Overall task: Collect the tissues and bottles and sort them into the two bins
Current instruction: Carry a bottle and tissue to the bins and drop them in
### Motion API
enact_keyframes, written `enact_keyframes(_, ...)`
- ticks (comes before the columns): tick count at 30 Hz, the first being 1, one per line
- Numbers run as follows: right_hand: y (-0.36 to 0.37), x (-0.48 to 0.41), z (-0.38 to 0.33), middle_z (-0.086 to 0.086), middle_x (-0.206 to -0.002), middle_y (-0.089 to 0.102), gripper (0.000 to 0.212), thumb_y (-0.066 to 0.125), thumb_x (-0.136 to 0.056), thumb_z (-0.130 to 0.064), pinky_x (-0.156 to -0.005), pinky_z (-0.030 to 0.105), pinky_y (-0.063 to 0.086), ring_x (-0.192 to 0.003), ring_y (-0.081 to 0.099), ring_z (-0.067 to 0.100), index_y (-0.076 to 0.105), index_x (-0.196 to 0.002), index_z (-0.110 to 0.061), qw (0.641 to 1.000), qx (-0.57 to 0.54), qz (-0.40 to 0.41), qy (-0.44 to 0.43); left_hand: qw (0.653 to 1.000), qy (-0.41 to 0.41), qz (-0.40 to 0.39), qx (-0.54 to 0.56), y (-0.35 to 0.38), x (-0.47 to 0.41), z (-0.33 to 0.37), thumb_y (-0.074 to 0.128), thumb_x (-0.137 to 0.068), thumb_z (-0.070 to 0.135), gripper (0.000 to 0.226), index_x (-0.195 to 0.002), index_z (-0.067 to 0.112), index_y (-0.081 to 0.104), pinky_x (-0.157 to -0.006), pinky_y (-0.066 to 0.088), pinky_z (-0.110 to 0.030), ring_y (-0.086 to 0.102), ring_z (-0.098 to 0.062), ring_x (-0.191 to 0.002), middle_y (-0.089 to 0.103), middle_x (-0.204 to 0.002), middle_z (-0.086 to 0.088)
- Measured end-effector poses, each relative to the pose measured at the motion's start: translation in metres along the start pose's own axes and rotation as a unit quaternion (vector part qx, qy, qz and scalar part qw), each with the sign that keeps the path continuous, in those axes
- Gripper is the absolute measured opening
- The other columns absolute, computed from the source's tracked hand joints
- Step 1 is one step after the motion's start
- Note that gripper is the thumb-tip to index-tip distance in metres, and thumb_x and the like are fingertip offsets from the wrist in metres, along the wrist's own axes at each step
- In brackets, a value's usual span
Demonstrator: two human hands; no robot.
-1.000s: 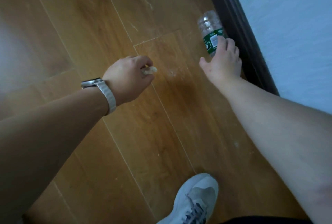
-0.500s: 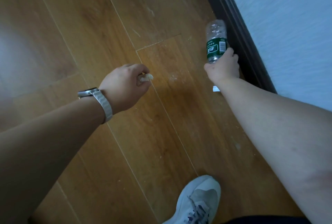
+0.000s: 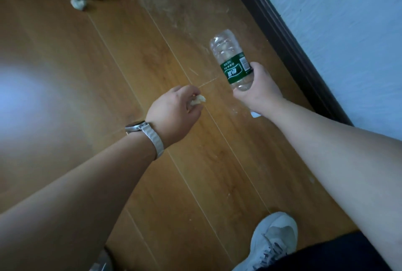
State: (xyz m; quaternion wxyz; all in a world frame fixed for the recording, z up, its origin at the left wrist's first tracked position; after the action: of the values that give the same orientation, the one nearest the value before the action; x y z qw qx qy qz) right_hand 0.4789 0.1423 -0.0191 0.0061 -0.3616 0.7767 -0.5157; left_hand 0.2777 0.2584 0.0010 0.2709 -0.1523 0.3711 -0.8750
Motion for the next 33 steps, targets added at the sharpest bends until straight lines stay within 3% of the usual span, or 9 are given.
enact_keyframes(4, -0.009, 0.043, -0.056, -0.007, -0.108, 0.049, 0.064, 0.071, -0.076, -0.027, -0.056, 0.016, 0.033, -0.076, 0.051, 0.002, 0.040, -0.132, -0.026, 0.999, -0.027, -0.021, -0.005, 0.999, -0.050, 0.010, 0.001, -0.059, 0.028, 0.011, 0.064, -0.087, 0.030, 0.025, -0.109, 0.020, 0.065, -0.073, 0.050, -0.034, 0.061, -0.023, -0.087, 0.066, -0.097, -0.001)
enact_keyframes(6, -0.018, 0.071, -0.088, -0.005, -0.114, 0.047, 0.067, 0.071, -0.079, -0.024, -0.056, 0.014, 0.030, -0.080, 0.050, 0.008, 0.038, -0.137, -0.023, 0.998, -0.033, -0.046, -0.004, 0.997, -0.071, 0.013, 0.003, -0.096, 0.047, 0.023, 0.064, -0.086, 0.030, 0.025, -0.109, 0.019, 0.065, -0.074, 0.050, -0.035, 0.061, -0.023, -0.086, 0.066, -0.097, -0.001)
enact_keyframes(9, -0.041, 0.118, -0.138, -0.003, -0.118, 0.047, 0.068, 0.072, -0.077, -0.023, -0.063, 0.015, 0.037, -0.091, 0.051, 0.013, 0.038, -0.136, -0.023, 0.996, -0.050, -0.077, -0.019, 0.995, -0.100, 0.026, 0.008, -0.156, 0.078, 0.046, 0.065, -0.085, 0.031, 0.025, -0.107, 0.019, 0.065, -0.073, 0.050, -0.035, 0.060, -0.024, -0.083, 0.065, -0.094, -0.001)
enact_keyframes(11, -0.062, 0.145, -0.170, -0.002, -0.121, 0.050, 0.070, 0.073, -0.074, -0.025, -0.075, 0.026, 0.046, -0.097, 0.054, 0.015, 0.039, -0.135, -0.024, 0.994, -0.060, -0.085, -0.027, 0.992, -0.125, 0.034, 0.012, -0.196, 0.094, 0.062, 0.065, -0.085, 0.031, 0.026, -0.108, 0.020, 0.065, -0.072, 0.048, -0.032, 0.060, -0.022, -0.082, 0.064, -0.094, 0.001)
enact_keyframes(16, -0.135, 0.208, -0.270, 0.000, -0.124, 0.051, 0.076, 0.073, -0.070, -0.028, -0.088, 0.037, 0.050, -0.104, 0.056, 0.018, 0.038, -0.137, -0.022, 0.991, -0.062, -0.104, -0.051, 0.981, -0.177, 0.073, 0.028, -0.316, 0.128, 0.109, 0.067, -0.085, 0.029, 0.026, -0.110, 0.023, 0.066, -0.071, 0.046, -0.028, 0.057, -0.016, -0.076, 0.059, -0.089, 0.006)
enact_keyframes(23, -0.241, 0.279, -0.422, -0.004, -0.125, 0.051, 0.077, 0.073, -0.078, -0.024, -0.086, 0.027, 0.043, -0.110, 0.051, 0.013, 0.032, -0.143, -0.023, 0.986, -0.043, -0.128, -0.101, 0.978, -0.166, 0.119, 0.034, -0.487, 0.153, 0.158, 0.068, -0.084, 0.025, 0.024, -0.108, 0.021, 0.066, -0.070, 0.050, -0.032, 0.058, -0.017, -0.074, 0.060, -0.088, 0.006)
enact_keyframes(27, -0.288, 0.315, -0.508, -0.004, -0.134, 0.048, 0.078, 0.073, -0.078, -0.031, -0.094, 0.033, 0.047, -0.117, 0.047, 0.014, 0.031, -0.144, -0.024, 0.982, -0.010, -0.110, -0.150, 0.972, -0.170, 0.153, 0.046, -0.579, 0.172, 0.174, 0.070, -0.083, 0.023, 0.025, -0.108, 0.020, 0.066, -0.073, 0.051, -0.033, 0.058, -0.016, -0.075, 0.063, -0.092, 0.005)
enact_keyframes(33, -0.333, 0.360, -0.615, -0.012, -0.124, 0.045, 0.074, 0.073, -0.073, -0.029, -0.093, 0.032, 0.047, -0.111, 0.047, 0.007, 0.036, -0.137, -0.031, 0.970, -0.005, -0.105, -0.220, 0.957, -0.189, 0.209, 0.065, -0.684, 0.204, 0.196, 0.068, -0.084, 0.027, 0.024, -0.107, 0.023, 0.066, -0.076, 0.051, -0.032, 0.057, -0.012, -0.077, 0.063, -0.096, 0.009)
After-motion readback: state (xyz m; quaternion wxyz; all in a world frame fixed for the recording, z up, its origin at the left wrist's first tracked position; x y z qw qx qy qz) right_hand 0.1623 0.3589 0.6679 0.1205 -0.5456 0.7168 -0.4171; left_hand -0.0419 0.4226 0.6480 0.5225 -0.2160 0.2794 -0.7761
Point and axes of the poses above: each hand's wrist, its own x-axis away from the middle knuckle, its own y-axis out of the palm, z = x × y, the point moved 3 cm from there along -x, towards the middle knuckle
